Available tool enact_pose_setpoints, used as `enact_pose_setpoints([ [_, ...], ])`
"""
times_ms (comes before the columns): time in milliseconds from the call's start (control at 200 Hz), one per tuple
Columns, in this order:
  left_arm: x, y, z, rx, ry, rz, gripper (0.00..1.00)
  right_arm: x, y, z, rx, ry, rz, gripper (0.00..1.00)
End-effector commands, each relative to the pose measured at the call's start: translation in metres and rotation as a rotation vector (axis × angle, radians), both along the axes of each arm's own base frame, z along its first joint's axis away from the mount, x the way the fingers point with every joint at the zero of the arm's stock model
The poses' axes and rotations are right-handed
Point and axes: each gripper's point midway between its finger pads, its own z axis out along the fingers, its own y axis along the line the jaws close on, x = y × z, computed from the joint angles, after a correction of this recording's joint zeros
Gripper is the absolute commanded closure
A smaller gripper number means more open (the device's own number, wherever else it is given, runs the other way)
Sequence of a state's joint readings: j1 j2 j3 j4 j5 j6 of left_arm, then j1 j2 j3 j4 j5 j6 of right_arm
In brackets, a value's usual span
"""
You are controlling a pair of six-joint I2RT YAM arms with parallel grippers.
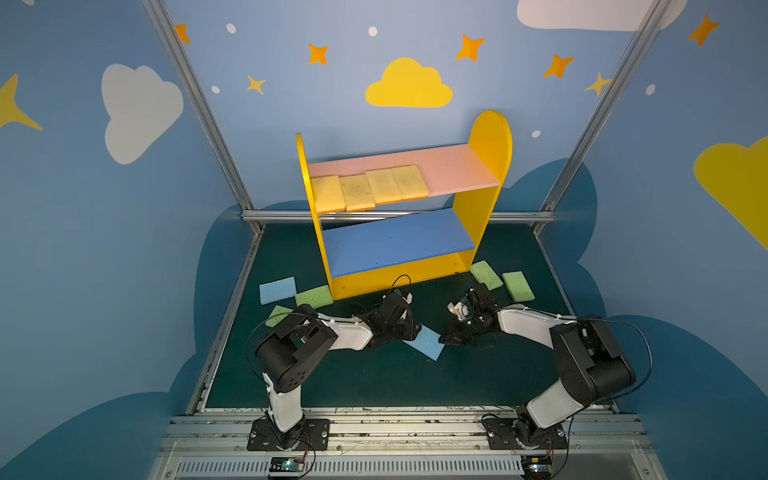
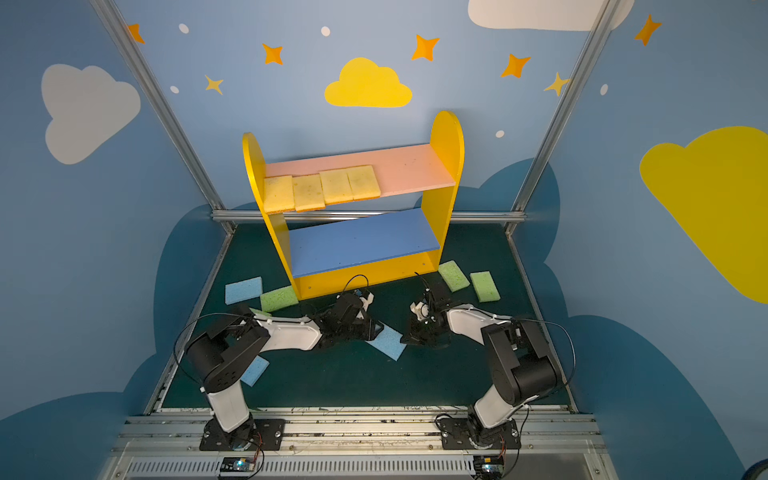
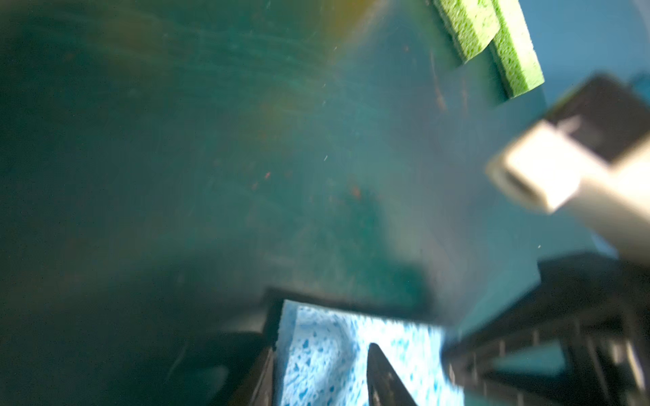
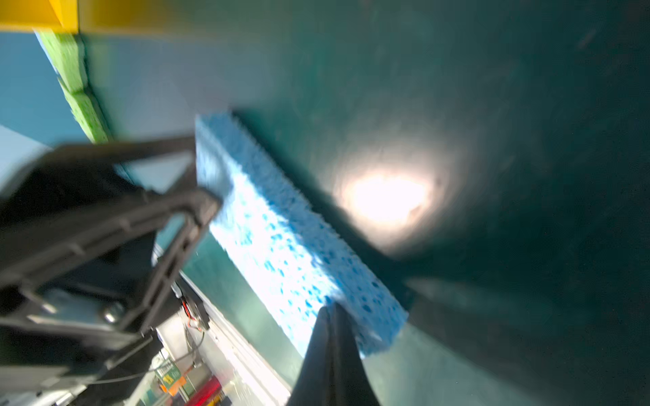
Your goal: Place and organize the cleaning sponges onto the shelf
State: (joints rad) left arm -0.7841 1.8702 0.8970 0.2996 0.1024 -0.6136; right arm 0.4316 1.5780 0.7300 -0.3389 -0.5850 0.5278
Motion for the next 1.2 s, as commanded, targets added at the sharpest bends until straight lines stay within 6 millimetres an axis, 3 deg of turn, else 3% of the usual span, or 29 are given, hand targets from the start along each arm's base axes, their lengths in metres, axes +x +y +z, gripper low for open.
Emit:
enact_pose_setpoints([
  [0, -0.002, -0.006, -0.014, 0.021, 0.043, -0.04, 0.57, -0.015, 0.0, 0.002, -0.011, 0.024, 0.015, 1.0],
  [115, 0.004, -0.01, -0.009, 0.021, 0.034, -0.042, 0.55, -0.017, 0.0, 0.006, -0.014, 0.016, 0.025, 1.0],
  [185, 0.008, -0.008, -0.001, 0.023, 0.013, -0.048, 0.49, -0.015, 0.0, 0.011, -0.014, 0.003, 0.032, 1.0],
  [395, 0.006, 0.011, 0.04, 0.081, -0.08, -0.05, 0.2, -0.007, -0.004, 0.042, 0.017, -0.072, 0.048, 0.71],
  [561, -0.006, 0.025, 0.065, 0.059, -0.113, -0.04, 0.16, 0.0, -0.009, 0.052, 0.056, -0.086, 0.03, 0.61],
  [761, -0.024, 0.041, 0.071, 0.037, -0.108, -0.024, 0.14, 0.005, -0.011, 0.048, 0.059, -0.08, 0.019, 0.56],
  [996, -0.043, 0.077, 0.07, 0.081, -0.097, 0.05, 0.08, 0.018, -0.002, 0.053, 0.081, -0.113, 0.001, 0.54],
  [1196, -0.054, 0.137, 0.069, 0.156, -0.092, 0.209, 0.09, 0.024, 0.014, 0.06, 0.093, -0.158, 0.028, 0.54],
])
